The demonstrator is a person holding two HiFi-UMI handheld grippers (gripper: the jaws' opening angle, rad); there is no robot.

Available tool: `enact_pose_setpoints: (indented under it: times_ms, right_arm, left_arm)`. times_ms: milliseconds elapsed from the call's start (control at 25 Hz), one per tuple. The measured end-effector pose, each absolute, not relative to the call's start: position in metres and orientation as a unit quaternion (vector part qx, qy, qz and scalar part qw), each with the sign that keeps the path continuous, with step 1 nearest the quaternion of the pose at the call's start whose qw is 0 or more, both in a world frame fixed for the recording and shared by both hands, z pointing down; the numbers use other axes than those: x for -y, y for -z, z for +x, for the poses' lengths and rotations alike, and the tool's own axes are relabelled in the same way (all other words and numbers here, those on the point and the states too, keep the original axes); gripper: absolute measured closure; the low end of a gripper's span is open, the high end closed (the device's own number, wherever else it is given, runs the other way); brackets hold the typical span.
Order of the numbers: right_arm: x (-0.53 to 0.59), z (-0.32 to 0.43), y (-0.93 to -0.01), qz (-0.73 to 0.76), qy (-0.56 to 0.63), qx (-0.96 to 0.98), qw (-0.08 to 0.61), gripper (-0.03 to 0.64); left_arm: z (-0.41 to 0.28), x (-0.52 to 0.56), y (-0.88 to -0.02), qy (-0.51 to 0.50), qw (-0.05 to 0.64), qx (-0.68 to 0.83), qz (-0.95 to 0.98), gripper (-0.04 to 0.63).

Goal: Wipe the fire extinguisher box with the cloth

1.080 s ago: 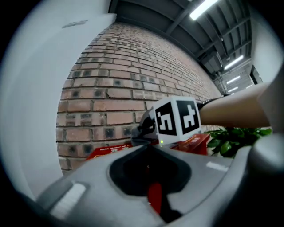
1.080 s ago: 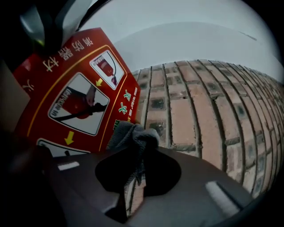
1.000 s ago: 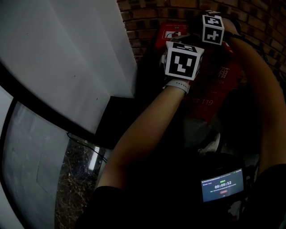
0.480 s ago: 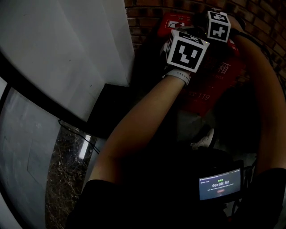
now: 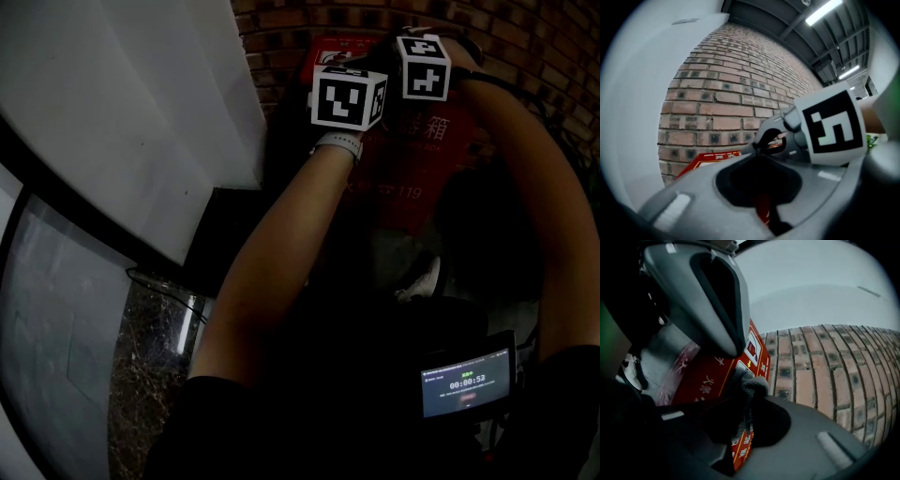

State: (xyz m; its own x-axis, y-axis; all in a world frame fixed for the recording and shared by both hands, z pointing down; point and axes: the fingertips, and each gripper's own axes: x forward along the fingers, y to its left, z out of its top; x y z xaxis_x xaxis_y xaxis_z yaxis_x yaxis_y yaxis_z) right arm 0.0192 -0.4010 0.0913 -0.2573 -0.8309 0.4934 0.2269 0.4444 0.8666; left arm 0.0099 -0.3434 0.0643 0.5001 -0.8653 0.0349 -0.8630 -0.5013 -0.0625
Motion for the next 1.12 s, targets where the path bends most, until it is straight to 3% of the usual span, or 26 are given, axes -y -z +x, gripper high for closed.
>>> enact_pose_setpoints:
  times_ms: [760,1120]
  right_arm:
    - [0.306,0.028,-0.094,0.190,0.455,0.676,0.548,0.586]
    - [0.335,0.076,-0.035,0.286,0.443,0.661,0.534,0.584]
  left_arm:
    - [0.010,0.331,-0.070,0.064,0.059,-0.515,-0.853,0.592]
    - [0.045,0.319,-0.047,0.036,0.041,-0.498,-0.866,0.592]
